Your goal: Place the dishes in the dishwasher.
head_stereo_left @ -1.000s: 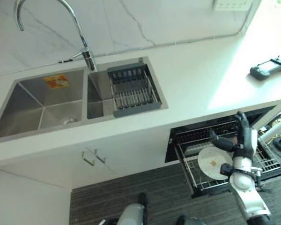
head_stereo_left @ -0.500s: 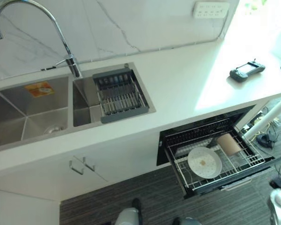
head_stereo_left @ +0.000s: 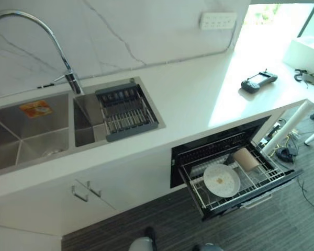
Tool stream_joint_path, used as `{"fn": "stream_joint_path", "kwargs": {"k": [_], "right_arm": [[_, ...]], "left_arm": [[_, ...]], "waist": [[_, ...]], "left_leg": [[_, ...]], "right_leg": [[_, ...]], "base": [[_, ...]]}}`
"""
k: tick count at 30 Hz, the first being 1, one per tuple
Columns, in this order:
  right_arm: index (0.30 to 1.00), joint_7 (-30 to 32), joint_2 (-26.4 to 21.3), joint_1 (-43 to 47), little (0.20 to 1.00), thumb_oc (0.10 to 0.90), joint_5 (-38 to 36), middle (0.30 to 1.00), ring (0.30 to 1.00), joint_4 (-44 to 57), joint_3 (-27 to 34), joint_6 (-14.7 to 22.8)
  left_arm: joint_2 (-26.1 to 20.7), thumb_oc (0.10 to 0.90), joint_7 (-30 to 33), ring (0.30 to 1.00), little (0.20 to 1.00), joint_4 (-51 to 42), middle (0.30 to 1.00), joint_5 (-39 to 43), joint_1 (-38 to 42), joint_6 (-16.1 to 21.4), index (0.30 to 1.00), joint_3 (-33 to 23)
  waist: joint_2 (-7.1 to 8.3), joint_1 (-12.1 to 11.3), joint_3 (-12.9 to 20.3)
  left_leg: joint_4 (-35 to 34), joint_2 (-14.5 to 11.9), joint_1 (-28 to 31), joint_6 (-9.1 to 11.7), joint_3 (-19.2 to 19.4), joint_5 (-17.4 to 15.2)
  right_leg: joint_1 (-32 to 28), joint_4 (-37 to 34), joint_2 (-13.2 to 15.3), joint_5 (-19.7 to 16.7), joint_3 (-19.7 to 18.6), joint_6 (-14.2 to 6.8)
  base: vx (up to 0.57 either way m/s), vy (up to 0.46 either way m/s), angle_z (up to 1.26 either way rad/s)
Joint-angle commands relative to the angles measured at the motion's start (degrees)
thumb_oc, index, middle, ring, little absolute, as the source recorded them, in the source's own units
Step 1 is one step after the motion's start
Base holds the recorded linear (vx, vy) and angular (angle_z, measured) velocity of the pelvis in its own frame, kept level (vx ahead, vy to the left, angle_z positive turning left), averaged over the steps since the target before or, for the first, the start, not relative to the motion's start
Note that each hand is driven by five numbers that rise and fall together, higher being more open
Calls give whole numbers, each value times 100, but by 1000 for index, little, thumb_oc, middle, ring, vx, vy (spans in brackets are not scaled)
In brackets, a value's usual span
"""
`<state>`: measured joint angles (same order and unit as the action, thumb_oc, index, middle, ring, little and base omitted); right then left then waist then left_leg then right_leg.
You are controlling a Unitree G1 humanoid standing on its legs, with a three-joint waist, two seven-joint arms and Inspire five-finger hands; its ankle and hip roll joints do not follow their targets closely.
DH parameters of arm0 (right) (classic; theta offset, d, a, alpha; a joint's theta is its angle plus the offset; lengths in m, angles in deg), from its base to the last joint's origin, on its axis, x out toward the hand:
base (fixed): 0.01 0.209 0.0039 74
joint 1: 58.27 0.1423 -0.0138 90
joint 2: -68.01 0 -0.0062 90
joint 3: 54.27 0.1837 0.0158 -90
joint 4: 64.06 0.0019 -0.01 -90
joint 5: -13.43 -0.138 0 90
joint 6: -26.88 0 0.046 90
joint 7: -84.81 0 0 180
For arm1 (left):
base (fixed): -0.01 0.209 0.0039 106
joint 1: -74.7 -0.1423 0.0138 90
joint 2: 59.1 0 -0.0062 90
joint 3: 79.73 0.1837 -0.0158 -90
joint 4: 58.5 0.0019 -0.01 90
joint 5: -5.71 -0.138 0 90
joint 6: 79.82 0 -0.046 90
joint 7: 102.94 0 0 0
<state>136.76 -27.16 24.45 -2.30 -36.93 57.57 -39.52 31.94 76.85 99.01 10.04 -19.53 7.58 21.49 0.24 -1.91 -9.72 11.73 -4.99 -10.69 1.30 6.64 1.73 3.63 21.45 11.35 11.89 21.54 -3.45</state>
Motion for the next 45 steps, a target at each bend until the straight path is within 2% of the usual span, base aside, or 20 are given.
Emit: {"fn": "stream_joint_path", "kwargs": {"k": [1,4,5,7,12,16,18,26,31,38,40,45], "right_arm": [[900,-272,-305,401,900,800,292,900,900,258,-161,48],[900,-520,-138,509,900,800,359,900,900,89,-636,-92],[900,-576,-58,575,900,800,358,900,900,74,-884,-191],[900,-745,-17,667,900,800,311,900,900,59,-1142,-302],[900,-1075,-67,887,900,800,517,900,900,270,-1646,-389],[900,-1298,-163,1068,900,800,674,900,900,335,-1913,-253],[900,-1352,-254,1234,900,800,836,900,900,431,-2100,-111],[900,-1065,-490,1651,900,800,1247,900,900,909,-2411,116],[900,-953,-794,1908,900,800,1471,900,900,1146,-2386,279],[900,-939,-1391,2567,900,800,1640,900,900,1416,-2384,257],[900,-1063,-1629,2860,900,800,1688,900,900,1482,-2393,218],[900,-1360,-2177,3842,900,800,1948,900,900,1630,-2630,-192]], "left_arm": [[37,800,126,900,900,-192,900,427,619,156,900,-68],[44,800,171,900,900,-223,900,525,650,116,900,-6],[30,800,167,900,900,-259,900,539,665,96,900,-7],[23,800,182,900,900,-292,900,587,676,82,900,-1],[-11,800,174,900,900,-462,900,739,690,80,900,19],[36,800,100,900,900,-488,900,717,610,227,900,3],[79,800,74,900,900,-474,900,660,455,389,900,62],[1,800,-64,900,900,-606,900,580,133,704,900,74],[-90,800,-118,900,900,-653,900,566,-92,853,900,39],[-284,800,-275,900,900,-665,900,561,-196,1045,900,-44],[-366,800,-319,900,900,-659,900,618,-174,1099,900,-71],[-551,800,-458,900,900,-711,900,615,-95,1262,900,-197]], "waist": [[-47,-90,-268],[-87,-142,-297],[-128,-169,-338],[-155,-220,-360],[-368,-322,-592],[-500,-423,-797],[-581,-556,-918],[-755,-927,-1205],[-835,-1191,-1253],[-919,-1535,-1351],[-917,-1658,-1393],[-898,-1948,-1483]], "left_leg": [[546,-263,323,217,-126,-1521],[546,-252,337,177,-176,-1517],[546,-250,291,113,-177,-1411],[546,-249,378,116,-243,-1498],[546,-193,371,-2,-453,-1346],[546,-90,375,-29,-553,-1292],[546,55,372,-16,-666,-1260],[546,381,211,-53,-974,-1128],[546,533,108,-52,-1210,-1048],[546,691,-78,-123,-1393,-962],[546,719,-158,-136,-1435,-929],[546,763,-336,-176,-1493,-841]], "right_leg": [[-557,-427,-7,422,182,-330],[-602,-427,-40,448,180,-274],[-594,-427,-53,373,258,-197],[-723,-427,-118,486,183,-169],[-845,-427,-223,455,225,9],[-874,-400,-201,441,282,80],[-849,-125,-85,586,396,146],[-761,381,187,818,681,234],[-839,471,325,869,929,196],[-938,473,460,875,1167,128],[-987,416,474,847,1225,110],[-1135,283,483,794,1384,86]], "base": [[99,-12,21],[28,7,17],[33,2,4],[74,-5,14],[1,33,14],[-38,38,10],[10,72,21],[23,53,23],[101,76,45],[71,66,32],[49,68,25],[59,78,13]]}}
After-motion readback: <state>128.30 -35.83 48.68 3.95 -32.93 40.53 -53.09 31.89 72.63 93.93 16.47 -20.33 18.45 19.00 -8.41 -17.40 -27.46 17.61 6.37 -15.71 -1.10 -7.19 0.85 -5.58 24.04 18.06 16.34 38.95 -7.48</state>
